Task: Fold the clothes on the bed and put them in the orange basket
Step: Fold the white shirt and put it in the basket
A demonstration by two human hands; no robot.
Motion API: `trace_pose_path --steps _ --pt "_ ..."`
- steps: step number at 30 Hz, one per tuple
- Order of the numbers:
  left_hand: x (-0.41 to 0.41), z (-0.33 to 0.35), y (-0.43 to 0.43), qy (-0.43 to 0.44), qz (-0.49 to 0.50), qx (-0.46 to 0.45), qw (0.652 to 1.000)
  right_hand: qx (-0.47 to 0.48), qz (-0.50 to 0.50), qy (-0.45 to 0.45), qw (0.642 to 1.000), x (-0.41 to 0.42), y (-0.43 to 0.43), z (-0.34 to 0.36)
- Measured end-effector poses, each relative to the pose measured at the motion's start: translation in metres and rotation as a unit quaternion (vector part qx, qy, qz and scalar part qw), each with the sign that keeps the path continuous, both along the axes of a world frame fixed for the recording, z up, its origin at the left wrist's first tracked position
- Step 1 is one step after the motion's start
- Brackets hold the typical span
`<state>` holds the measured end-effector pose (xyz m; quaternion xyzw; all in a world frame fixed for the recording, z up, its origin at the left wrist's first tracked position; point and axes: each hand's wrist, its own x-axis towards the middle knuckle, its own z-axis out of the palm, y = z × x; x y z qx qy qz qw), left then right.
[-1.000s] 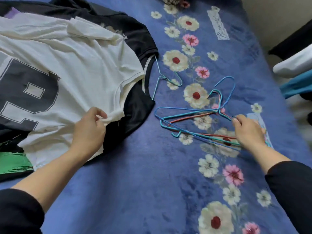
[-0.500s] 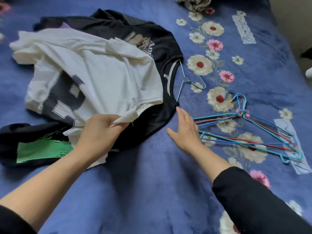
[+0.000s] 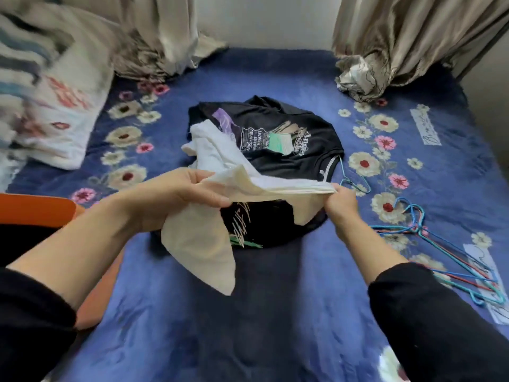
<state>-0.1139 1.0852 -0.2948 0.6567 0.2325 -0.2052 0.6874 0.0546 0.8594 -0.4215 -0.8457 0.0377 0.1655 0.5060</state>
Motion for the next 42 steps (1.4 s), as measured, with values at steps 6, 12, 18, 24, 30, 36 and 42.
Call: trace_pose_path --steps 6,12,18,24,30,36,42 --pt "-0.030 0.098 0.036 0.033 -0.077 0.176 0.981 0.190 0.153 0.014 0.970 0.011 -0.005 0.153" --pt "-0.051 0.210 0.067 0.014 -0.058 0.175 0.983 0.075 0.352 0.125 0.924 0.007 -0.041 0.280" --pt "-0.041 0.242 0.075 0.064 -0.079 0.369 0.924 -0.245 0.342 0.039 0.906 -0.006 -0.054 0.330" --pt "-0.006 0.195 0.075 0.056 0.005 0.709 0.703 -0.407 0.153 -0.193 0.879 0.008 -0.056 0.277" --pt "0.006 0.171 0.086 0.067 0.116 0.703 0.698 -0.401 0.021 -0.134 0.906 0.026 -0.064 0.257" --pt "0.043 0.181 0.085 -0.175 0.400 0.111 0.893 0.240 -0.115 -0.018 0.964 0.041 -0.038 0.282" --pt "0.028 0.167 0.081 -0.431 0.427 0.277 0.745 0.100 -0.099 -0.343 0.929 0.015 -0.047 0.279"
